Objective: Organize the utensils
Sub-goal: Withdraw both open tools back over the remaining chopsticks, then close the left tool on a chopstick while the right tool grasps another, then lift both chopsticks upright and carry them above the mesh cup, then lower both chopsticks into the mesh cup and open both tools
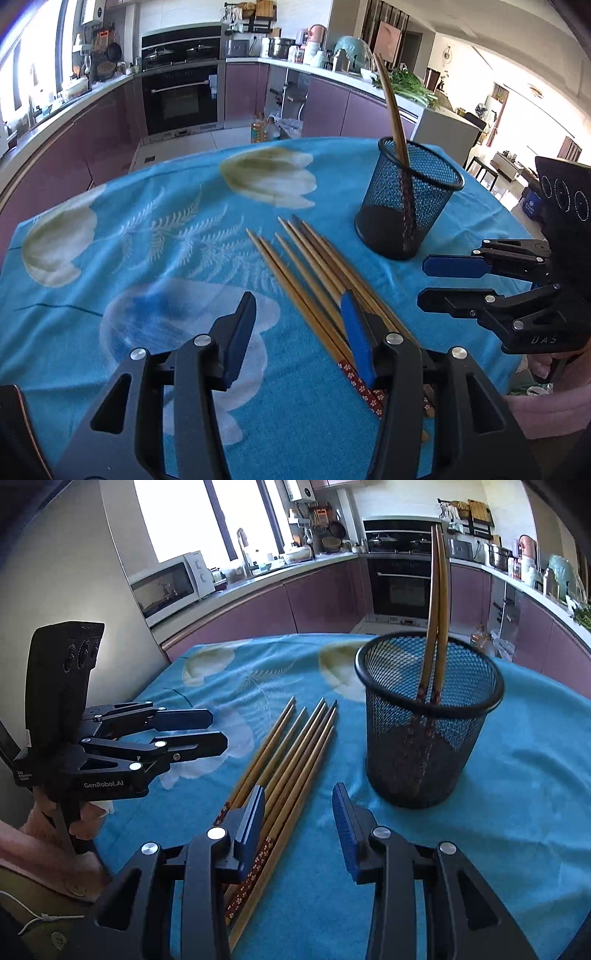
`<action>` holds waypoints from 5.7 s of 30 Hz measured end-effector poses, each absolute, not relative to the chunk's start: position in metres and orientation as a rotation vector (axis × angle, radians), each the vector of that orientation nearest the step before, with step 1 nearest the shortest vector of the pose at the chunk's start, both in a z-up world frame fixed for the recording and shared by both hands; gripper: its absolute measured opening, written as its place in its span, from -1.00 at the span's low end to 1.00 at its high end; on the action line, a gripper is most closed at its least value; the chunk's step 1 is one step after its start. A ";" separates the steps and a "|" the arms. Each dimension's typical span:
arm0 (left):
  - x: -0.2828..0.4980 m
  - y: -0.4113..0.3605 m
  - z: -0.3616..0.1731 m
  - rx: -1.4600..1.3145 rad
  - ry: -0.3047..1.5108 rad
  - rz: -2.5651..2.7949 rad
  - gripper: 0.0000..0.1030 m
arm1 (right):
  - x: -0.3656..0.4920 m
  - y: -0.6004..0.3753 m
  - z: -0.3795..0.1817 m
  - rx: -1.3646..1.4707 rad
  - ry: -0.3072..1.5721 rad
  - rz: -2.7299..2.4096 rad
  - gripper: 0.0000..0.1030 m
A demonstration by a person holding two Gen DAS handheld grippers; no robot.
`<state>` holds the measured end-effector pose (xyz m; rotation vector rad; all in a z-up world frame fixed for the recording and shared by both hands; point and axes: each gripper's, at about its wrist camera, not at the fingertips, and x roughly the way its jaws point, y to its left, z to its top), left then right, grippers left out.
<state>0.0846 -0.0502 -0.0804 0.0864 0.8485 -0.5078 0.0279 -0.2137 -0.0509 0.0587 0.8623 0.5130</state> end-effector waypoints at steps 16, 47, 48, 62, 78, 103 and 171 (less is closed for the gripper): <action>0.095 -0.063 -0.112 0.112 0.948 -0.477 -0.07 | 0.031 -0.207 -0.069 0.018 0.912 0.460 -0.30; 0.099 -0.064 -0.115 0.141 0.967 -0.484 -0.09 | 0.035 -0.198 -0.075 -0.024 0.928 0.418 -0.30; 0.099 -0.064 -0.114 0.146 0.967 -0.483 -0.10 | 0.035 -0.198 -0.075 -0.024 0.929 0.415 -0.30; 0.100 -0.070 -0.114 0.157 0.972 -0.491 -0.12 | 0.035 -0.198 -0.075 -0.026 0.930 0.415 -0.30; 0.109 -0.065 -0.116 0.170 0.983 -0.469 -0.29 | 0.041 -0.193 -0.075 -0.051 0.923 0.392 -0.43; 0.094 -0.068 -0.112 0.097 0.988 -0.533 -0.85 | 0.046 -0.190 -0.066 0.031 0.913 0.464 -0.88; 0.131 -0.153 0.053 0.089 0.620 -0.771 -0.86 | 0.068 -0.286 0.071 0.104 0.490 0.333 -0.89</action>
